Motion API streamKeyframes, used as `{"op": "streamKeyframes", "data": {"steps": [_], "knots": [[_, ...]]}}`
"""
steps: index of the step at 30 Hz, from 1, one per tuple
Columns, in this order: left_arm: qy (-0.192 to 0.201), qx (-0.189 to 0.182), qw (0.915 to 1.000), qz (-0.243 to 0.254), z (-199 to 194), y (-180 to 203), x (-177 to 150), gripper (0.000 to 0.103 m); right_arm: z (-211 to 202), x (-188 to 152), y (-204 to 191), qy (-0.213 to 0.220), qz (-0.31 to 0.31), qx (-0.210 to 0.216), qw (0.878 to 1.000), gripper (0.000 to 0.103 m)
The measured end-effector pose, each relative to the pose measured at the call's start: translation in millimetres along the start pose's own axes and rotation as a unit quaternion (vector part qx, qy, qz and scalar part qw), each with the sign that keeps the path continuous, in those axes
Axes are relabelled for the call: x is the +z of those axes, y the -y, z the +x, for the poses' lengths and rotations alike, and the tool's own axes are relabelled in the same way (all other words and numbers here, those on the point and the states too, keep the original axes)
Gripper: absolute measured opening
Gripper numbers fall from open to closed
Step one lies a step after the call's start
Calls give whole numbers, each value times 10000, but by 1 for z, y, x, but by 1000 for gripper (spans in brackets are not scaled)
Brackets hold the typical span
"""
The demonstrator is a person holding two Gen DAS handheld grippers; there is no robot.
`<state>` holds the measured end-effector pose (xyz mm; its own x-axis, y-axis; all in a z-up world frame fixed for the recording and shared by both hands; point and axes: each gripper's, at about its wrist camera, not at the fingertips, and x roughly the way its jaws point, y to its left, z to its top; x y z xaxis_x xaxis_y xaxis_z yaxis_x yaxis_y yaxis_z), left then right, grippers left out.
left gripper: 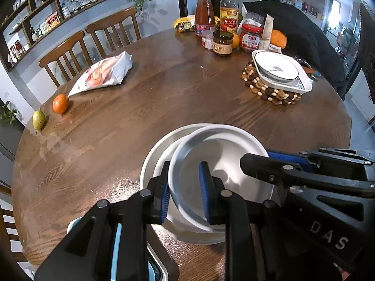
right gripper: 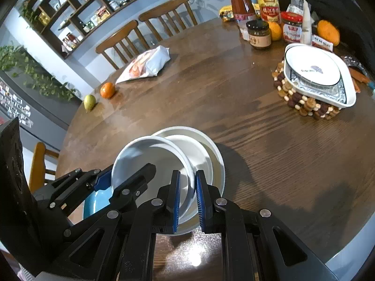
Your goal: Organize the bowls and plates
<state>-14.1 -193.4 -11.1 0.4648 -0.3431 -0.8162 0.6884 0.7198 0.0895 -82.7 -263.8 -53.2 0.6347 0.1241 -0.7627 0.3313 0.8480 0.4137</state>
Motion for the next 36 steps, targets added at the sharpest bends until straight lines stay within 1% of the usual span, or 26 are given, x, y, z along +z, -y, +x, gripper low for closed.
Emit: {"op": "streamKeyframes", "data": {"steps": [7, 16, 29, 36], "knots": [[-181, -22, 9998, -45, 11, -4, -1, 21, 12, 2, 1, -162, -6, -18, 9999, 16], [-303, -57, 9995, -63, 22, -6, 0, 21, 21, 2, 1, -277, -4, -77, 9996, 16], [-364, -54, 9993, -110, 29, -11, -2, 21, 23, 1, -1, -288, -18, -104, 9995, 16], [-420, -87, 9990, -138, 32, -13, -2, 21, 23, 3, -1, -288, -91, -187, 9994, 16]]}}
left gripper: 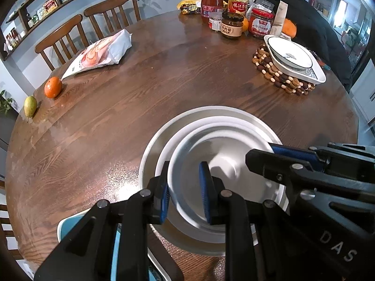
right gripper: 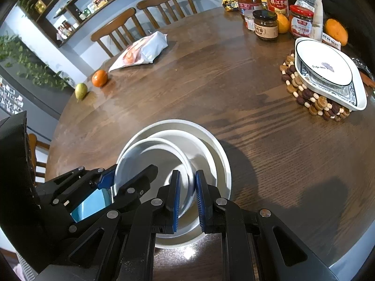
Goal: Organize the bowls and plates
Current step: 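Set the white ramekin down inside the nested bowls with both grippers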
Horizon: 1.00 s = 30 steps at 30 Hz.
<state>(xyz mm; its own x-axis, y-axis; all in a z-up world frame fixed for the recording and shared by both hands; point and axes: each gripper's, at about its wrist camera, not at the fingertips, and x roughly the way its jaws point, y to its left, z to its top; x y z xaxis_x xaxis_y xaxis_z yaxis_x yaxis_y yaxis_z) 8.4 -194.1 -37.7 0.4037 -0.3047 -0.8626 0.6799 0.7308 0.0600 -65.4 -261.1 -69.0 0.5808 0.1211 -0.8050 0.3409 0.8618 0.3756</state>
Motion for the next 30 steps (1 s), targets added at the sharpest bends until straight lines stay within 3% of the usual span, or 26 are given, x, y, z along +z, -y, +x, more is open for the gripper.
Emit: {"op": "streamKeyframes", "data": {"steps": [13, 30], "knots": [[-44, -64, 10000, -6, 4, -1, -1, 21, 1, 4, -7, 65, -193, -255, 9995, 16], [38, 21, 10000, 10, 2, 0, -1, 21, 0, 3, -8, 80, -147, -215, 9996, 16]]}}
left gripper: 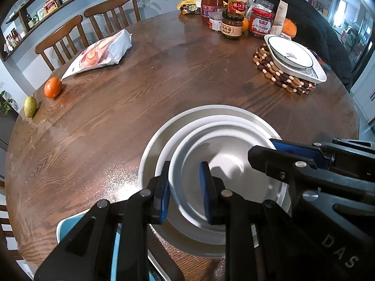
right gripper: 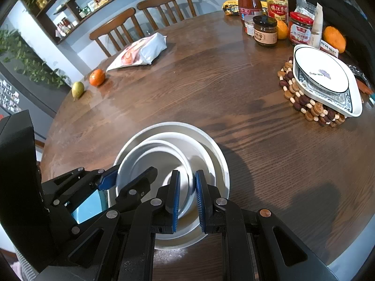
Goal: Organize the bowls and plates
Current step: 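Set the white ramekin down inside the nested bowls with both grippers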
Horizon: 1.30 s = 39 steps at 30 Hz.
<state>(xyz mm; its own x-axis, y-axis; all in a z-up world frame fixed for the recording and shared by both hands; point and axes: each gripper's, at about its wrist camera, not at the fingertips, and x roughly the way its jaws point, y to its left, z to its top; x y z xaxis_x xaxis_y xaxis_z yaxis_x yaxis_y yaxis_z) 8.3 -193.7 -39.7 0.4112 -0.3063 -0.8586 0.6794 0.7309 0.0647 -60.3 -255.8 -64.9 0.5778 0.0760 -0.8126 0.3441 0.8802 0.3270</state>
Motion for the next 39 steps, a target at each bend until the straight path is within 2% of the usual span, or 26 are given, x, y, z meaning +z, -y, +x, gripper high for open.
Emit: {"op": "streamKeyframes", "data": {"steps": [34, 39], "knots": [[204, 102, 9997, 56, -9, 0, 2, 22, -5, 0, 0, 57, 20, 3, 10000, 16], [225, 99, 9997, 32, -11, -2, 1, 25, -12, 1, -2, 160, 25, 23, 9999, 16]]}}
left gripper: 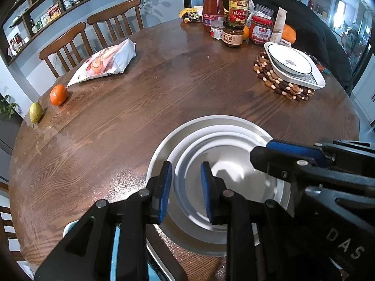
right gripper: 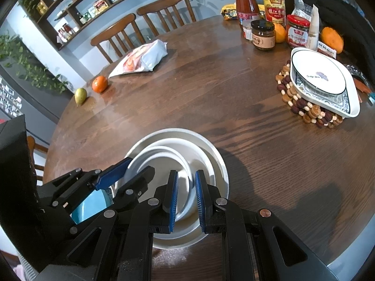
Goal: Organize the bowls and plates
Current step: 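Set the white ramekin down inside the nested bowls with both grippers, then open both grippers and withdraw from the nested bowls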
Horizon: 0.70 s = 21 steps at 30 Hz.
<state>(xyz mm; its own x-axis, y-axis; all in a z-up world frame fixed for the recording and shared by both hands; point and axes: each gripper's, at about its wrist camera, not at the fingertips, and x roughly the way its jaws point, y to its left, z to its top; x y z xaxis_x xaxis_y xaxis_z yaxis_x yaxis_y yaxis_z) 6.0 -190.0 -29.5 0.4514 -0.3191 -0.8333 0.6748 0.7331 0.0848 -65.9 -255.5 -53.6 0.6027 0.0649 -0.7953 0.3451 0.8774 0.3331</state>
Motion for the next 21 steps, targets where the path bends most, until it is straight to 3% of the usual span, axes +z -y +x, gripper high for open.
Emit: {"op": "streamKeyframes", "data": {"steps": [12, 21], "knots": [[72, 33, 10000, -52, -6, -2, 1, 49, -2, -2, 1, 21, 125, 47, 9999, 16], [117, 35, 9999, -58, -9, -3, 2, 51, -5, -2, 1, 56, 171, 83, 9998, 17]]}}
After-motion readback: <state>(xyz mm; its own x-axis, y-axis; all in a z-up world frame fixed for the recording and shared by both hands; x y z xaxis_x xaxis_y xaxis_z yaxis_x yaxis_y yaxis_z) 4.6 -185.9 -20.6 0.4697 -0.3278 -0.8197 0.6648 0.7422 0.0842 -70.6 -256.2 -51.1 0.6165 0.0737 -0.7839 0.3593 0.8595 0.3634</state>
